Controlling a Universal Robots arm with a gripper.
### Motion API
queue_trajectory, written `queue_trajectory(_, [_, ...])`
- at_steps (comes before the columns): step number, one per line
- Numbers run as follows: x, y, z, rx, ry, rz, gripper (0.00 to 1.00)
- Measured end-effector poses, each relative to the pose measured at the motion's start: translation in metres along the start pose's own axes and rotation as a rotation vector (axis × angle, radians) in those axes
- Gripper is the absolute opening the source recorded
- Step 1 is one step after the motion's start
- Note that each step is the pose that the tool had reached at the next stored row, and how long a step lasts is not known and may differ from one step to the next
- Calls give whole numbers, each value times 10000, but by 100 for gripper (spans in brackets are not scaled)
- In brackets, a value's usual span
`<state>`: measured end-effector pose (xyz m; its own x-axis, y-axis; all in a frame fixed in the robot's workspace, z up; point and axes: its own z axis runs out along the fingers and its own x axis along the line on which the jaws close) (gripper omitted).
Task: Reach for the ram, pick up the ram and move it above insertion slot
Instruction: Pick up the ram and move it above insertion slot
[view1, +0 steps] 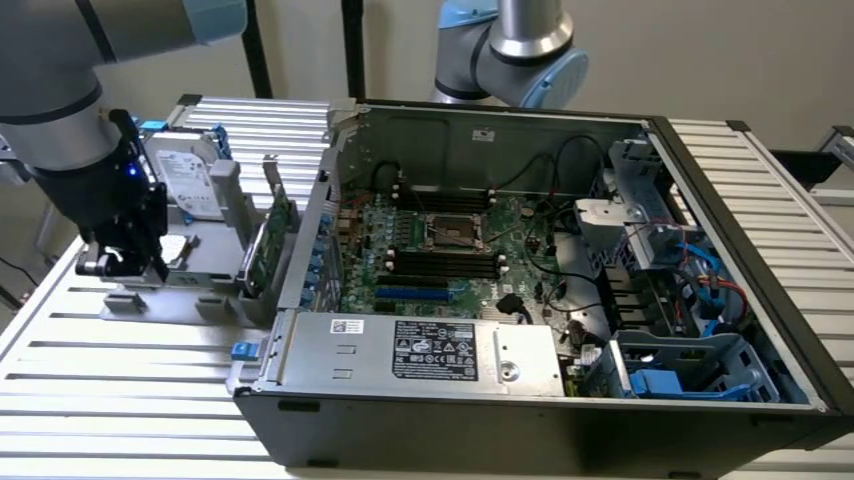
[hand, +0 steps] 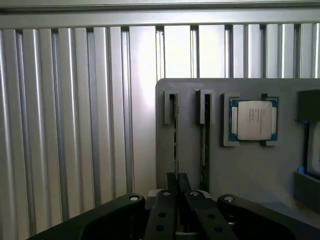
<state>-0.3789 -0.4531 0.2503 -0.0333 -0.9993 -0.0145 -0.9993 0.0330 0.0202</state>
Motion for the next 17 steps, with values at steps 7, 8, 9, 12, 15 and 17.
queue_trajectory(7, [-11, -142, -364, -2, 0, -19, 13])
queue_trajectory(8, [-12, -167, -410, -4, 1, -25, 13])
queue_trajectory(9, [-13, -192, -455, -3, 0, -32, 13])
queue_trajectory(12, [-18, -265, -595, -4, -1, -55, 13])
queue_trajectory(15, [-23, -339, -733, -6, -1, -77, 13])
queue_trajectory(17, [-26, -391, -825, -8, -2, -91, 13])
